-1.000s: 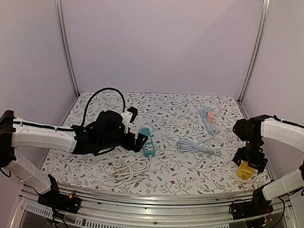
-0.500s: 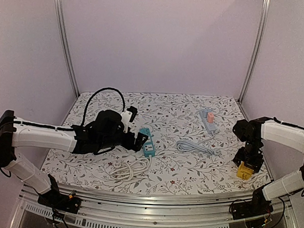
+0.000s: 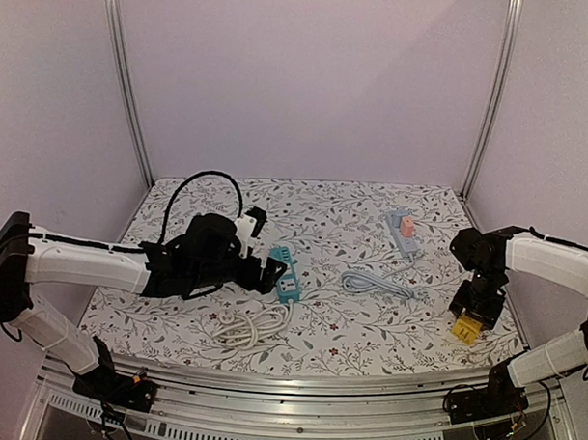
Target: Insert the plug
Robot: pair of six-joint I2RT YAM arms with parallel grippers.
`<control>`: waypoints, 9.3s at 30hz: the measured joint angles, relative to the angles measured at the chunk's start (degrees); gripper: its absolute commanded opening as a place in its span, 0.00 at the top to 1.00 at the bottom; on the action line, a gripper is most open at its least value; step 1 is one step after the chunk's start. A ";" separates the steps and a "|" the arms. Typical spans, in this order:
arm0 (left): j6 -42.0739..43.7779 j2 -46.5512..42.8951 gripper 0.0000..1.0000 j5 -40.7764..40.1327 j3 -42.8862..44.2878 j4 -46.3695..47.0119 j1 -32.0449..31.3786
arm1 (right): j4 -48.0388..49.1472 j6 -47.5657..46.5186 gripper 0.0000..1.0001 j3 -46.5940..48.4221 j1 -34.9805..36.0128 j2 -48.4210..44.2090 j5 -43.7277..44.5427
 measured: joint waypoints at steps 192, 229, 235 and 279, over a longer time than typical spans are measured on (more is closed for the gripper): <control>-0.94 23.02 1.00 25.73 49.37 -32.13 7.85 | 79.87 -66.66 0.01 10.93 27.32 15.37 -15.34; 2.69 15.15 1.00 3.76 41.92 -39.71 13.81 | 71.60 -36.76 0.01 22.67 31.67 30.91 -20.57; 1.70 14.14 1.00 2.91 39.47 -39.30 13.79 | 68.22 -35.34 0.02 28.59 34.91 37.29 -17.00; 33.57 10.27 1.00 15.91 32.85 -26.29 13.79 | 69.59 -55.01 0.73 13.11 36.61 34.69 -10.45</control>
